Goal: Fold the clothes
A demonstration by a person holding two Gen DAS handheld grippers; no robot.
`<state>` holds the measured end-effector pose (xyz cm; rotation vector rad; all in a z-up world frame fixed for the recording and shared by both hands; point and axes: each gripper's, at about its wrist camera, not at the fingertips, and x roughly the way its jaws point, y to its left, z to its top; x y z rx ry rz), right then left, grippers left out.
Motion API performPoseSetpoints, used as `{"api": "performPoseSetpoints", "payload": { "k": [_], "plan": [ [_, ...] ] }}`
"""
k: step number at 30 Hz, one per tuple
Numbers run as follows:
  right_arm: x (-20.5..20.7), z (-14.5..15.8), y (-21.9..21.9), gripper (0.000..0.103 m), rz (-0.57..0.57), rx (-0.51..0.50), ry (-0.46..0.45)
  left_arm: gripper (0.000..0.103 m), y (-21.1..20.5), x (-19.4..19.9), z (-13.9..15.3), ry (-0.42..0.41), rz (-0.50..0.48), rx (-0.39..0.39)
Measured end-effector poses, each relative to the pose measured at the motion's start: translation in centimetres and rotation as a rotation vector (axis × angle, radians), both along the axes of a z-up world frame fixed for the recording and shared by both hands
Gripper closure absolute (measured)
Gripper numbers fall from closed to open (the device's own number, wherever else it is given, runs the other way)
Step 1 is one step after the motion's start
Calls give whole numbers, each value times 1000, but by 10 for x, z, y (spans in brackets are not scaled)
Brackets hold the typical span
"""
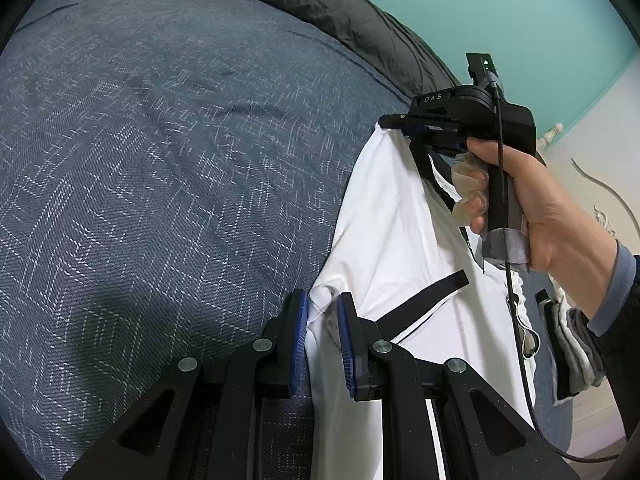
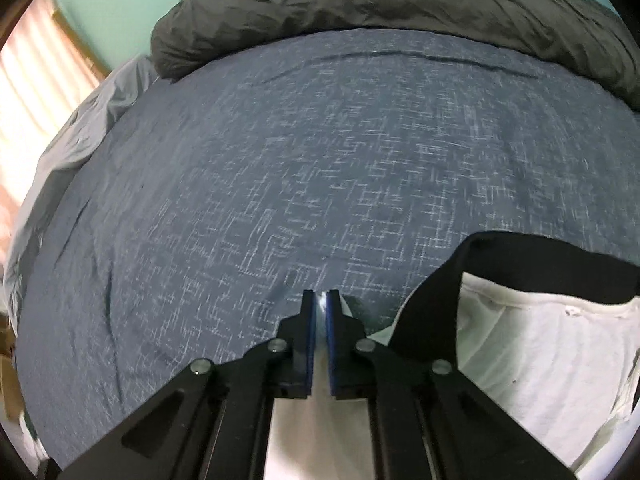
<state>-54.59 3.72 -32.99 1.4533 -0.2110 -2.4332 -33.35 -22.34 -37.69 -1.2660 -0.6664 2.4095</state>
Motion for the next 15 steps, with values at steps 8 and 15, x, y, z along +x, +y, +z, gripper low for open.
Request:
{"api": "performPoseSetpoints", "payload": {
  "k": [8,15],
  "plan": [
    [-6,2,9,95,-31,-29,-24,86,-1,1,-2,-4,0,3],
    [12,30,44,89,-80,-53,19,86,-1,2,3,-10,7,13]
  ]
}}
